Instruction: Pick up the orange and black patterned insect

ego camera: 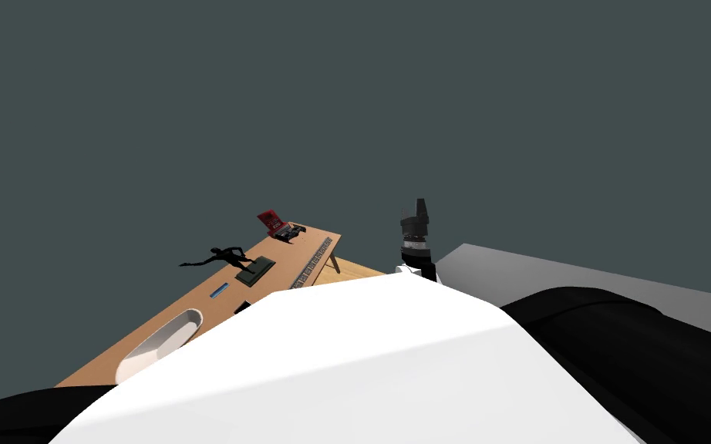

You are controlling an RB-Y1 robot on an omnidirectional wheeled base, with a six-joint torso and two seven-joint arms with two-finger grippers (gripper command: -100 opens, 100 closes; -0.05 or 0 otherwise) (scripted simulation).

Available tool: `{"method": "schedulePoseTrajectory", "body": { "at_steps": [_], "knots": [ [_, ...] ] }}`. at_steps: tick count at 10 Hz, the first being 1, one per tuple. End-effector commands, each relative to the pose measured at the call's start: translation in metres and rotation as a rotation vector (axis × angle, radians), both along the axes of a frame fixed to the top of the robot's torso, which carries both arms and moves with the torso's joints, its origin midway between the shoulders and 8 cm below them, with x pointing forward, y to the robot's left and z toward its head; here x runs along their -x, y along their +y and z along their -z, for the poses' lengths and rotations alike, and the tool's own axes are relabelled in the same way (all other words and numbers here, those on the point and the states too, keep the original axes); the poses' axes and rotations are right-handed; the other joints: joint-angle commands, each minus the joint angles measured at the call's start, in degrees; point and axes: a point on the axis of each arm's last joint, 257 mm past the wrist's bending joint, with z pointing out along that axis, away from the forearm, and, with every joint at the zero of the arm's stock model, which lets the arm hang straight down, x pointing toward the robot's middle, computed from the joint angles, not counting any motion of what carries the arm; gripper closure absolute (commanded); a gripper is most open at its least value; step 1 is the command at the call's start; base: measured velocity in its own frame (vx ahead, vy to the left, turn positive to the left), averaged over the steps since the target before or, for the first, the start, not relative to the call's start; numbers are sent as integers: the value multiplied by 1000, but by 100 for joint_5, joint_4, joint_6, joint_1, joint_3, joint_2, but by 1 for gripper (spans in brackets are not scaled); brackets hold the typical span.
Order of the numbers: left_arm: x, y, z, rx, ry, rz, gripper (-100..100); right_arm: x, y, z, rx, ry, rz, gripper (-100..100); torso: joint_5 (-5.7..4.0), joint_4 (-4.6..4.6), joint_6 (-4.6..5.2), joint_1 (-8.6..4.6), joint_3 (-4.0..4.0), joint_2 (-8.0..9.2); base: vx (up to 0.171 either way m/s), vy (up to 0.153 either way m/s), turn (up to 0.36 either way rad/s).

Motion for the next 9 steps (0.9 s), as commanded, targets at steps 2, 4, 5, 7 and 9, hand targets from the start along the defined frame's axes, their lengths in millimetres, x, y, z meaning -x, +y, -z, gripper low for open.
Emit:
{"method": "schedulePoseTrajectory", "body": {
  "at_steps": [2,4,5,7,9],
  "knots": [
    [1,0,0,1,6,-1,0,0,0,0,0,0,0,0,1,1,-2,0,4,7,11,1,-8],
    [0,-4,12,2,4,-12,-100,0,0,0,0,0,0,0,2,4,0,7,9,16,-1,33,-54],
    [-1,-6,16,2,4,-16,-100,0,0,0,0,0,0,0,4,4,-1,14,10,18,-2,43,-42],
    [-2,-8,19,3,5,-17,-100,0,0,0,0,0,0,0,7,4,0,19,11,18,-3,30,-23],
    [-2,-8,19,4,4,-18,100,0,0,0,0,0,0,0,12,4,0,27,8,14,-2,1,6]
  ]
}}
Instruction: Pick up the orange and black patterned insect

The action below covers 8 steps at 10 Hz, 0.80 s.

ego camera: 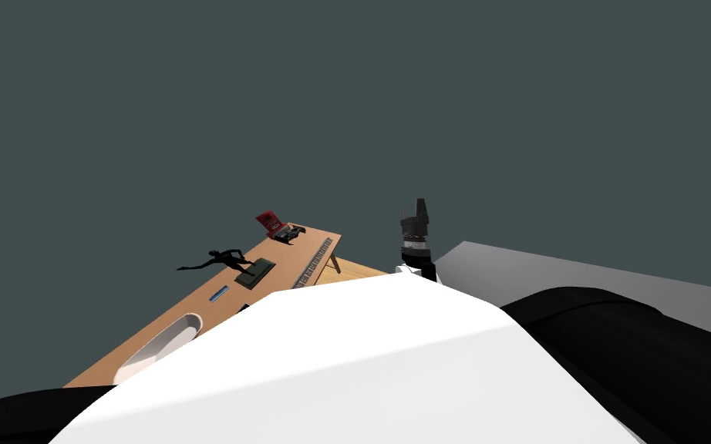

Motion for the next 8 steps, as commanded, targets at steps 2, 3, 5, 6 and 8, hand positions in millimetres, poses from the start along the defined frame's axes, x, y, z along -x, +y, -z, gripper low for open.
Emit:
{"method": "schedulePoseTrajectory", "body": {
  "at_steps": [2,3,5,6,8],
  "knots": [
    [-2,0,0,0,-3,1,100,0,0,0,0,0,0,0,-1,-4,-6,2,-2,1,1,0,-7],
    [-1,0,0,0,-3,1,100,0,0,0,0,0,0,0,-1,-3,-6,2,-1,1,0,0,0],
    [1,4,-8,-2,-2,6,100,0,0,0,0,0,0,0,-1,-4,-6,2,-1,1,1,-11,26],
    [2,6,-12,-3,-1,11,100,0,0,0,0,0,0,0,-5,-4,-9,-6,-1,3,8,-47,66],
    [1,7,-14,-3,-2,12,100,0,0,0,0,0,0,0,-7,-4,-8,-21,-1,1,3,-37,33]
  ]
}}
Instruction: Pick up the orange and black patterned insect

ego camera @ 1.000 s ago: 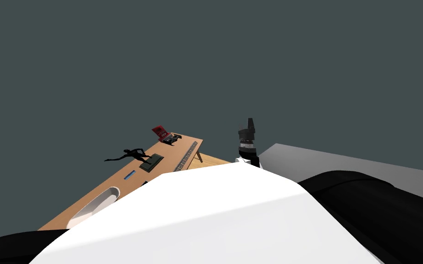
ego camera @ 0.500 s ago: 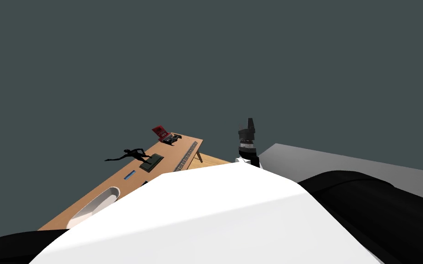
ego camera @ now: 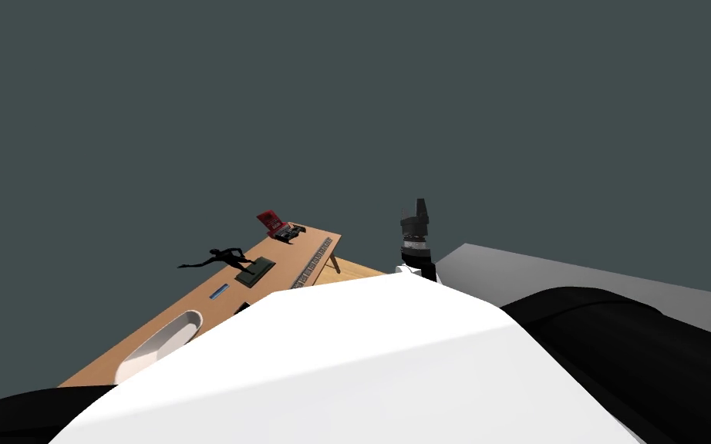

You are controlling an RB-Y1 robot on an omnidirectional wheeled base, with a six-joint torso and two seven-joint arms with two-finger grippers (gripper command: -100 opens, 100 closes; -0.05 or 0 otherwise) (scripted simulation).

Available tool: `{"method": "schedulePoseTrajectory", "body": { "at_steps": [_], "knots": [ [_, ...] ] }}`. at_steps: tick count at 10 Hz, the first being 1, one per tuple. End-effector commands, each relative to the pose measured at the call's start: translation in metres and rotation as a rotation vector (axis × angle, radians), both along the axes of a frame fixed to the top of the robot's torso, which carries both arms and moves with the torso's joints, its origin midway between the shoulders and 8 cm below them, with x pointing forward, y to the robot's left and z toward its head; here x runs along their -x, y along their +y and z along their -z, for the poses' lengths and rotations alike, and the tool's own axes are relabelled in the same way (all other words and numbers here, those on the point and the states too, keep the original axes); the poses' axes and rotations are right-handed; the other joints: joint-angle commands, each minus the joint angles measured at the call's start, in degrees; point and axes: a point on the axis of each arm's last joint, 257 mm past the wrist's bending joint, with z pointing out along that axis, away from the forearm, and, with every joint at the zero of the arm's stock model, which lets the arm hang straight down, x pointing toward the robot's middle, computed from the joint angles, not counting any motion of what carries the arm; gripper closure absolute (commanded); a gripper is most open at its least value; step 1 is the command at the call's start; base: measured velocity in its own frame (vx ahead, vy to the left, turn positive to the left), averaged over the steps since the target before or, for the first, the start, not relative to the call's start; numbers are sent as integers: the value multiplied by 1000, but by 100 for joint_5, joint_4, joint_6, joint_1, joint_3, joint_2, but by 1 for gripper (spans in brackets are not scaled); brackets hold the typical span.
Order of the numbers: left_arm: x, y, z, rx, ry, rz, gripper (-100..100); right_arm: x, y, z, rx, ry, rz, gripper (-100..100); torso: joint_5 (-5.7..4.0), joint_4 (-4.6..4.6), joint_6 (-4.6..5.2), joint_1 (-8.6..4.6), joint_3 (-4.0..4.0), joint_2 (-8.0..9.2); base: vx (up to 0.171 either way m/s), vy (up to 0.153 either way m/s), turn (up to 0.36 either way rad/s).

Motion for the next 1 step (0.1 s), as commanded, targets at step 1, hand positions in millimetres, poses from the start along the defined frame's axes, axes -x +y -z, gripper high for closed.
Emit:
{"method": "schedulePoseTrajectory", "body": {
  "at_steps": [1],
  "knots": [
    [0,0,0,0,0,0,0,0,0,0,0,0,0,0,0,0,0,0,0,0,0,0,0]
  ]
}}
